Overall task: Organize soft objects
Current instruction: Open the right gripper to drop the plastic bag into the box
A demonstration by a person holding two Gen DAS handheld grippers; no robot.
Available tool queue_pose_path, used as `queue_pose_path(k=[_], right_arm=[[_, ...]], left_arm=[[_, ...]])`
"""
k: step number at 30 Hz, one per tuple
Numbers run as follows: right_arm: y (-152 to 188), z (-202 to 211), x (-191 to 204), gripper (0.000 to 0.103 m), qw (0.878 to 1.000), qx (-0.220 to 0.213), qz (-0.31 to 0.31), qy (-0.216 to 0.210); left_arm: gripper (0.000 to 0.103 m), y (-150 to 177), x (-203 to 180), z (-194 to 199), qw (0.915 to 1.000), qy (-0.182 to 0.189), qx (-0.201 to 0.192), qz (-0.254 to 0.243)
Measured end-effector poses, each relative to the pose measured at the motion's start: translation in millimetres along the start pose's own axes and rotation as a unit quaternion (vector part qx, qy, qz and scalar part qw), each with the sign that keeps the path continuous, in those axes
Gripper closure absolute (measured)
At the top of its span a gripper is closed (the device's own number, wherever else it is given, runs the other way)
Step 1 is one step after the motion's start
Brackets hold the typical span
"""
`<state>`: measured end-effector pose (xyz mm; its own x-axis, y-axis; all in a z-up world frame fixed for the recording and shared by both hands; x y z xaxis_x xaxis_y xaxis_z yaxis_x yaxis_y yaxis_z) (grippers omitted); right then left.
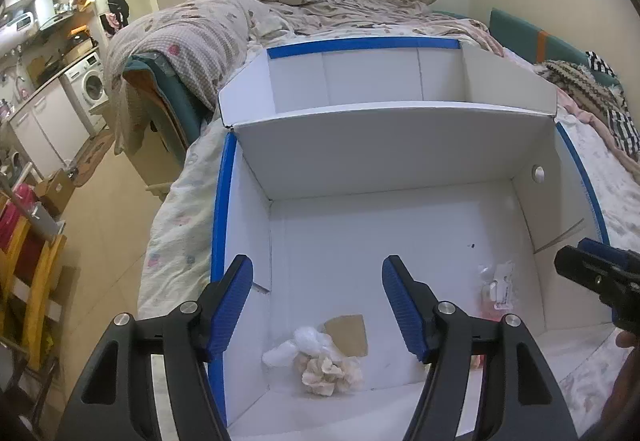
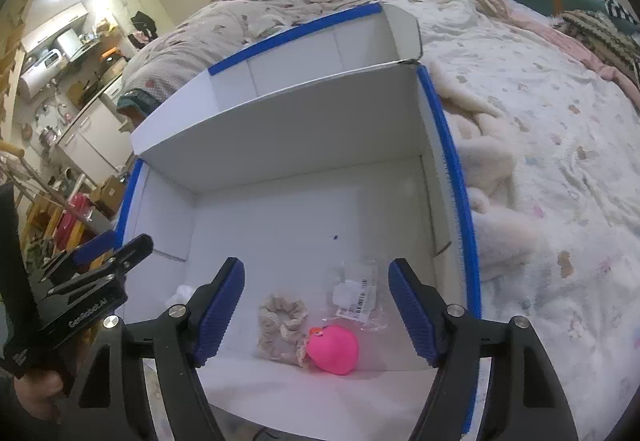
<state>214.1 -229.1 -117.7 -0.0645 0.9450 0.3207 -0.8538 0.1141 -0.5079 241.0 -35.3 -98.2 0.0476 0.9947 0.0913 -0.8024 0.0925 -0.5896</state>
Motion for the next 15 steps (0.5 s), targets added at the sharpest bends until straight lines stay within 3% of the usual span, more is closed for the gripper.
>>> queue_pose_path(k=[15], right_arm=[[11.4,13.1,2.0,0.024,1.000,0.000,-0.015,0.003]], left_arm=[[0.039,8.2,16.3,29.3,0.9996,-0.021,-0.011,0.012]])
Point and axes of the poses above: each gripper's, at about its wrist camera, not at the fingertips, and z roughly against the way its jaws point, x to its left, y to its underside, the point moved 9 cm from there along -z, roughly the way its jaws point, and after that the axes turned 4 degrees about x, right-handed, at the moved point
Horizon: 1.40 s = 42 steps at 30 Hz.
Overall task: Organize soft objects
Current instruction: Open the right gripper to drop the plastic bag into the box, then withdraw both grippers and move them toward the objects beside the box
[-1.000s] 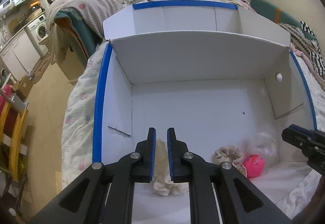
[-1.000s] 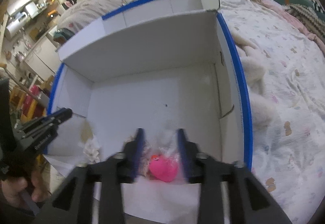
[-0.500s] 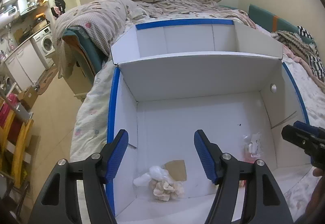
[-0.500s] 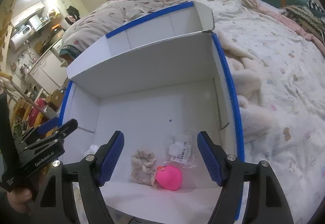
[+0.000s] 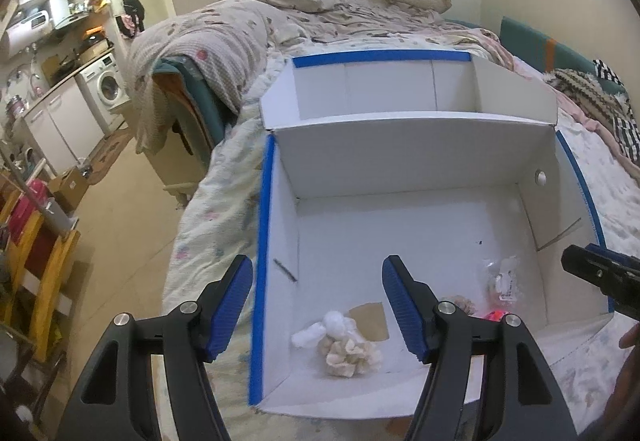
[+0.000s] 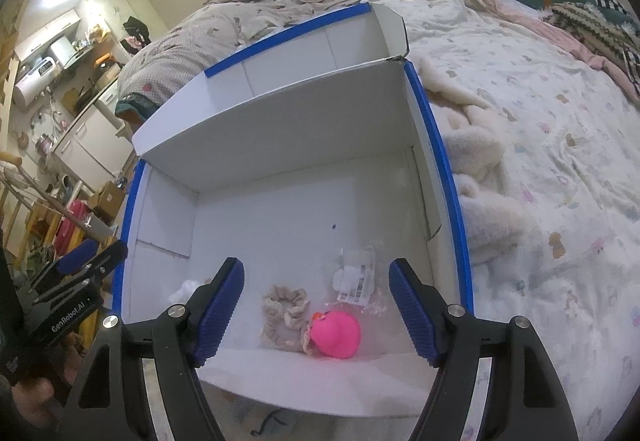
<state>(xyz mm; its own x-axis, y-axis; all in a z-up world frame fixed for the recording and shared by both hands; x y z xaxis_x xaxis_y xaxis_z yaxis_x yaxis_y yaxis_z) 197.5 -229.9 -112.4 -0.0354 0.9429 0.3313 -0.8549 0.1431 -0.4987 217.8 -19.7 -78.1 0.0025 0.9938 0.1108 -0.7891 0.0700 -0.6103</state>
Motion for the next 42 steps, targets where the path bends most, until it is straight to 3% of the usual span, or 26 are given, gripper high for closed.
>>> queue_pose_path(k=[15,20,25,31,38,42], right_arm=[[34.1,27.4,0.4,0.024,1.000,-0.001,0.005,0.009],[50.4,31.0,2.7,0.024,1.000,0.005,0.001,0.004],[66.0,27.5,9.8,0.024,1.000,0.021,0.012,-0.003],[79.7,23.4,16.2,0.024,0.998,0.026,0.057,0.020],[124.3,-10.3,60.4,0.024,0.985,0.128,0.110,-0.043],[138.4,-37.4,58.2,0.024,0.981,0.165,0.105,-0.013]], left_arm=[[0.038,43.8,36.6,23.4,0.9983,-0.013,0.028,0.049],[0.038,62.1,40.9,26.1,0.9971,-0.003,0.048,0.060],[0.038,81.0,41.0,26.5,0.9961,-0.006,0.066,0.058],[0.038,93.2,43.2,21.5,0.9962,-0.013,0.073,0.044],[0.038,116.1,47.7,6.0,0.9930,-0.011,0.111,0.039],[0.038,122.1,40.2,0.6,0.9910,0.005,0.126,0.045]])
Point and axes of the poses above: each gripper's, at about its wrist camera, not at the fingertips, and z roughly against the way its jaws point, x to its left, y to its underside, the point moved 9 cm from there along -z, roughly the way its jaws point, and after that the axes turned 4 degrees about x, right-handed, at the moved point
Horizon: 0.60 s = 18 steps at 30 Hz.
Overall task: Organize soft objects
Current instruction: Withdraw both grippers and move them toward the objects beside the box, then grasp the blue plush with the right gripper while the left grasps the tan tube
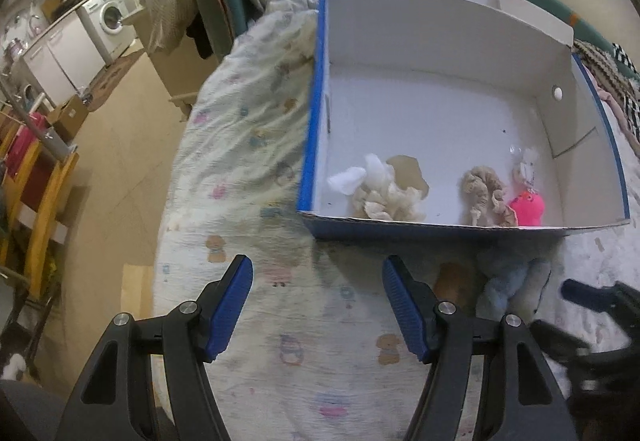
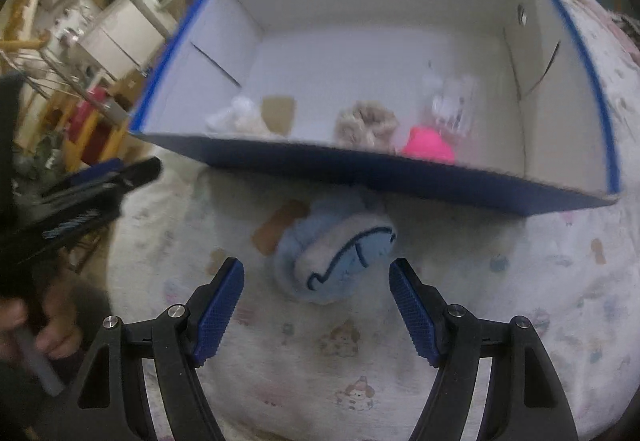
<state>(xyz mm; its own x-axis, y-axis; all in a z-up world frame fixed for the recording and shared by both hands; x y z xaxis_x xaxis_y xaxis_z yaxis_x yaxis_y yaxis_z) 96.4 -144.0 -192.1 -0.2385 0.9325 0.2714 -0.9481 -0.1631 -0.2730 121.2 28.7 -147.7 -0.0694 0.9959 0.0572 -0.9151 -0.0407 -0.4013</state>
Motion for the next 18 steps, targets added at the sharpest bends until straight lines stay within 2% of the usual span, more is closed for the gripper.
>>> queue_pose_path(k=[6,8,10,11,12,13,14,16,18], right_arm=[[-6.5,-47.4,-10.2,0.024,0.996,0.064,-0.065,-0.014],[-7.3,-62.1,-10.4,0.024,0.994,0.084,-0.069,-0.006],[-6.4,-68.0,-12.1,0.025,0.995,0.086,-0.058,0.014],[-5.3,-68.3,-10.9,0.029,0.995,0.086,-0.050,0.021],[-4.1,-67.6,-7.9,0.051,0.995,0.088,-0.044,0.014],[-1.8,-67.1,-5.4,0.063,0.995,0.093,-0.040,0.007],[-0.5,-65.8,-4.6,0.065,0.995,0.091,-0.037,0.009],[1.4,-61.6,-4.7,0.074,0.996,0.083,-0.032,0.010],[3.4,-55.8,-7.2,0.077,0.996,0.078,-0.033,0.007]], left_arm=[[0.038,-2.9,-6.0,-1.6,1.0000,0.000,-0.002,-0.010],[0.038,-3.2,-4.2,-2.0,1.0000,-0.002,-0.003,-0.008],[0.038,-2.1,-2.5,-3.5,1.0000,-0.003,0.001,-0.007],[0.038,-1.7,-1.9,-4.1,1.0000,-0.005,0.002,-0.006],[0.038,-1.2,-1.4,-4.4,1.0000,-0.005,0.002,-0.007],[0.038,-0.8,-1.2,-4.5,1.0000,-0.006,0.002,-0.008],[0.038,-0.8,-1.2,-4.5,1.0000,-0.006,0.002,-0.007],[0.038,0.2,-1.5,-5.1,1.0000,-0.005,0.003,-0.007],[0.038,1.4,-4.1,-6.9,0.9999,-0.002,0.007,-0.009]])
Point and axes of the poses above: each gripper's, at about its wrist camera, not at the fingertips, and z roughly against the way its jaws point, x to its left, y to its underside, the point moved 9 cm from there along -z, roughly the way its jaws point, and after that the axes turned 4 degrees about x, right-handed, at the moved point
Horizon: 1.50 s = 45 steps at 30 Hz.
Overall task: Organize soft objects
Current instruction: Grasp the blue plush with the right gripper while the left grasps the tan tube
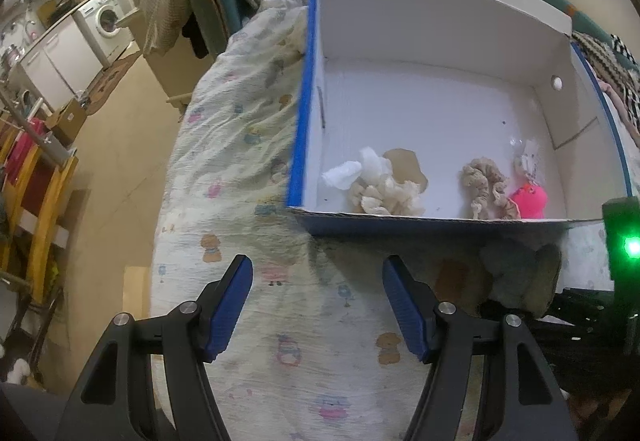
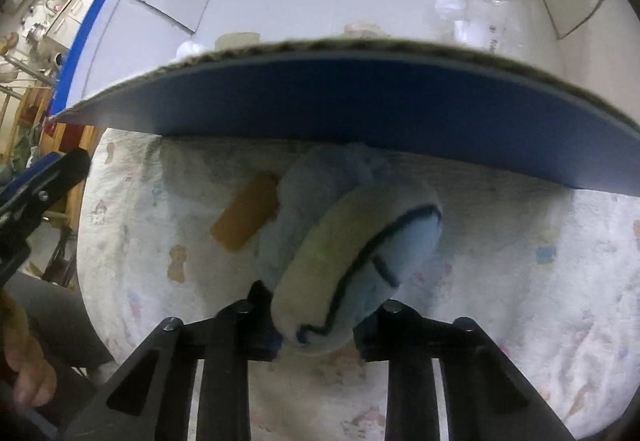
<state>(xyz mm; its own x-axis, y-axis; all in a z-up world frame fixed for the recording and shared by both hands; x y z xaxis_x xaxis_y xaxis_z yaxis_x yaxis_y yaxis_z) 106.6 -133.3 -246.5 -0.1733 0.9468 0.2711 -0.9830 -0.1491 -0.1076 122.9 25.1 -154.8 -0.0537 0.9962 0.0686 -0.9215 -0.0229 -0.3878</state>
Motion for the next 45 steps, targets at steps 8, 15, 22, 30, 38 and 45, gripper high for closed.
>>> queue_pose_path(k=[8,15,22,30,38,45], right_arm=[[21.1,41.0,-8.7,0.079,0.999,-0.043,0.011,0.001],[31.2,48.1,-21.8,0.079,0.998,-0.052,0.011,0.018],[29.2,43.2,-29.7,0.079,0.998,-0.046,0.007,0.029],[22.2,39.5,-26.8,0.079,0.999,-0.044,0.013,0.028],[22.8,39.1,-25.7,0.079,0.998,-0.044,0.020,0.031],[24.6,40.7,-18.4,0.079,0.998,-0.045,0.026,0.036]], left_arm=[[0.039,17.0,-36.8,-5.6,0.9984,0.038,0.022,-0.035],[0.043,38.5,-84.5,-38.2,0.9906,0.070,0.087,-0.080],[0.049,37.9,-103.5,-67.7,0.9867,0.066,0.117,-0.091],[0.085,32.4,-107.1,-85.8,0.9828,0.069,0.136,-0.104],[0.097,30.2,-110.4,-85.7,0.9798,0.083,0.144,-0.112],[0.097,38.8,-78.5,-68.1,0.9859,0.065,0.125,-0.090]])
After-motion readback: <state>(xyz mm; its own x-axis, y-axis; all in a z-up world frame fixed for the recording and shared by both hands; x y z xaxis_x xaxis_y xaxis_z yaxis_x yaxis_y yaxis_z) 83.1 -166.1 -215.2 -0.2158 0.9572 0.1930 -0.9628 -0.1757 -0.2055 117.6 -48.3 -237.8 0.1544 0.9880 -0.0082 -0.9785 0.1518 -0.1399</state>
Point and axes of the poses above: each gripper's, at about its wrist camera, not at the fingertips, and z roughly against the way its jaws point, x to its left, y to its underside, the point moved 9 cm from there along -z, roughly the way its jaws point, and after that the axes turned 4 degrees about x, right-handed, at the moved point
